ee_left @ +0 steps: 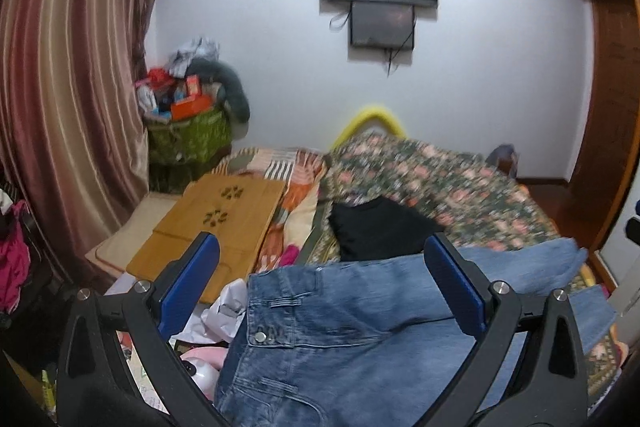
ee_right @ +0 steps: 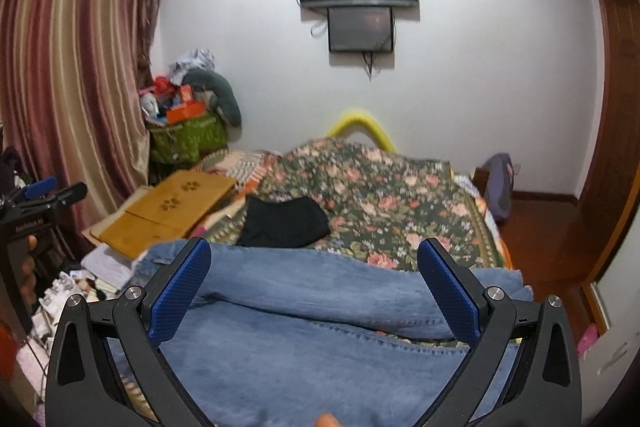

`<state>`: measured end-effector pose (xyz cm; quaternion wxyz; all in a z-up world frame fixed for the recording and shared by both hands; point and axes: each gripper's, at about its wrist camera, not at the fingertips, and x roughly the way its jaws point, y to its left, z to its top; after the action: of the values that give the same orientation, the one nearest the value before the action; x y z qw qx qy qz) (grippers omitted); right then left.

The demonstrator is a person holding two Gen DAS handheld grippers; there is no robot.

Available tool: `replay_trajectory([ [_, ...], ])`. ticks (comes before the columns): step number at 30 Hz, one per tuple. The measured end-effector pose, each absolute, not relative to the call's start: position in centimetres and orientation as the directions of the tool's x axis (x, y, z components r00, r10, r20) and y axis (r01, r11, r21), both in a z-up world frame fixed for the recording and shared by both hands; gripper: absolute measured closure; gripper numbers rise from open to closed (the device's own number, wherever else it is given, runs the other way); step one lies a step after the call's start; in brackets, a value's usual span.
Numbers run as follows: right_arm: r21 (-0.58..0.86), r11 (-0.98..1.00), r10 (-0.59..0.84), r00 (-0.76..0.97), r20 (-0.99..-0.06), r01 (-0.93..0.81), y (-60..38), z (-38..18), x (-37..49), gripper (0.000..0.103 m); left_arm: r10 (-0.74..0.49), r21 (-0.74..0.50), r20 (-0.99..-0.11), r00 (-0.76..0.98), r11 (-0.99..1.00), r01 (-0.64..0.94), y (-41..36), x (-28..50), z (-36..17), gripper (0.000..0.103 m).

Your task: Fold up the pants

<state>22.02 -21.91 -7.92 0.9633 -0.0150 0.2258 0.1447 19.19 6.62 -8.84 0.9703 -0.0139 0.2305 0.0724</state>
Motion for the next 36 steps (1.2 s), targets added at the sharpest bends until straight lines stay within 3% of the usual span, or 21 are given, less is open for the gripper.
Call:
replay_trajectory([
  [12,0.017,0.939,0.280,0.734,-0.618,-0.344,-23.5,-14.8,32.9,0.000,0.195,-0.019,-0.649,0.735,0.962,-0.272,15.8,31.7,-18.3,0.000],
  [17,0.039,0.901,0.342,0.650,-0.679,-0.433,-23.0,-17.2,36.8,0.001,0.164,-0.049,-0.751,0.640,0.952,-0.302,19.0,35.2,-23.1,0.022],
  [23,-0.007,0.862,0.340,0.590,-0.732,-0.506,-20.9,-20.3,40.7,0.002,0.121,-0.088,-0.833,0.541,0.934,-0.346,22.0,38.5,-28.4,0.030],
  [27,0.019,0.842,0.348,0.514,-0.784,-0.539,-20.1,-23.1,43.4,0.002,0.015,-0.185,-0.863,0.505,0.920,-0.345,23.3,39.8,-30.7,0.036],
  [31,0.042,0.838,0.348,0.474,-0.808,-0.544,-19.7,-25.1,45.0,0.003,-0.031,-0.208,-0.884,0.466,0.919,-0.334,23.4,41.1,-32.4,0.038],
  [35,0.041,0.828,0.338,0.440,-0.832,-0.559,-19.2,-26.4,46.7,0.019,-0.066,-0.234,-0.895,0.441,0.911,-0.339,23.5,42.1,-33.4,0.053],
  [36,0.065,0.826,0.353,0.425,-0.834,-0.560,-19.3,-26.6,47.0,0.018,-0.084,-0.257,-0.892,0.444,0.903,-0.344,23.7,42.4,-33.5,0.055],
])
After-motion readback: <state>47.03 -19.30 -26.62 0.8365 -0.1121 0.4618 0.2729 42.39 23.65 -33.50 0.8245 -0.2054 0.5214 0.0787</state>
